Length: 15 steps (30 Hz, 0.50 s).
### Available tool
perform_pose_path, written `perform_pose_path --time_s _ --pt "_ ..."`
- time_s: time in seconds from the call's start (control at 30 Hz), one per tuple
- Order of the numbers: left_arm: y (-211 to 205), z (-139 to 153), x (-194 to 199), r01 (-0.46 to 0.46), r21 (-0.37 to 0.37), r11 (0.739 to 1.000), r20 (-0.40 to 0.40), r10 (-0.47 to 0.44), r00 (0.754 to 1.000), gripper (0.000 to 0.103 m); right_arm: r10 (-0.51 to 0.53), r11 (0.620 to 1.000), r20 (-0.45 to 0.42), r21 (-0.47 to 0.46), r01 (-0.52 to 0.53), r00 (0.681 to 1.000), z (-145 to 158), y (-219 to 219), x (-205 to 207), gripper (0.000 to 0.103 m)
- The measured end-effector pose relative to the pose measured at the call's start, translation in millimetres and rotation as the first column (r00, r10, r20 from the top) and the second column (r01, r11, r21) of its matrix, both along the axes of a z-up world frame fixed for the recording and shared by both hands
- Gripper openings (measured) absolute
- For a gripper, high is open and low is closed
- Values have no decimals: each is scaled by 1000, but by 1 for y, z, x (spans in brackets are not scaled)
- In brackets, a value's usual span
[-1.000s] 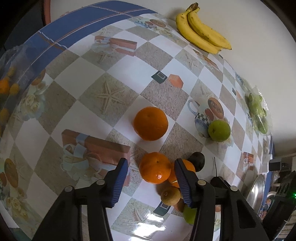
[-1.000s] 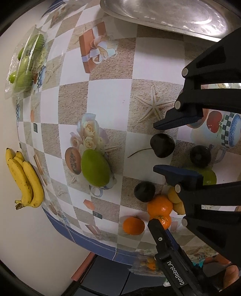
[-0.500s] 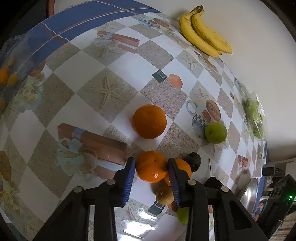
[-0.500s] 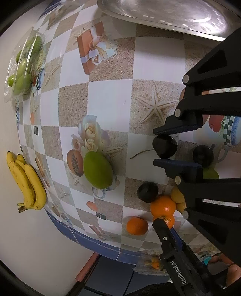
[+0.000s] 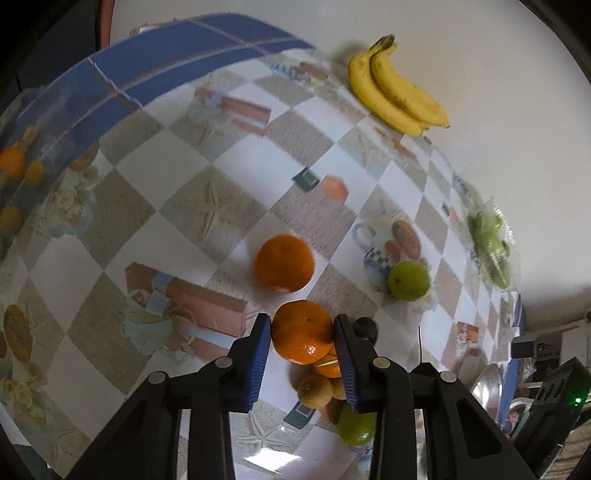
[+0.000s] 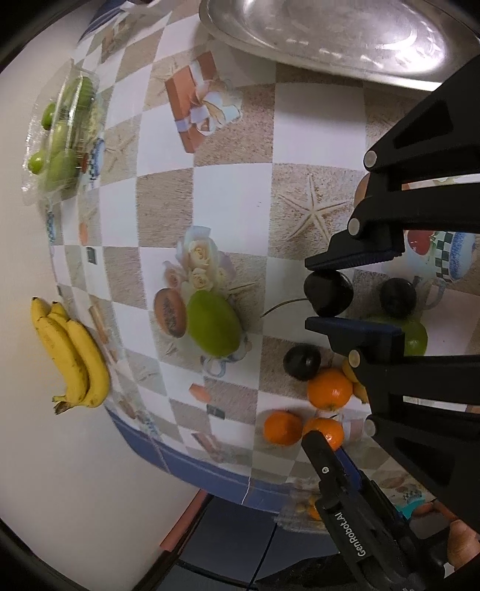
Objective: Organize fruits
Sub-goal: 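Close the right tool on the black cherry while the left tool grips the tangerine, then carry the cherry in the right tool over the steel tray while the left carries the tangerine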
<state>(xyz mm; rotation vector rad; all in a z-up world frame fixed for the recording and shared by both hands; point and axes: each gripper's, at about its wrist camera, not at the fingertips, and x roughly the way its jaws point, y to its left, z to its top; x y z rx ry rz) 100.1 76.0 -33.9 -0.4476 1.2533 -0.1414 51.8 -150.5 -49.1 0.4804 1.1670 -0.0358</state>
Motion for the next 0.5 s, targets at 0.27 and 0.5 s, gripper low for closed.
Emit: perform_pose_path --time_s 0.27,0.5 --pt "-10 30 -4 29 -2 1000 87 -29 996 37 -27 999 24 -22 27 999 25 -9 -14 26" --pt "-34 38 -8 76 0 997 108 -75 991 37 -78 996 15 -35 79 997 31 -30 -30 26"
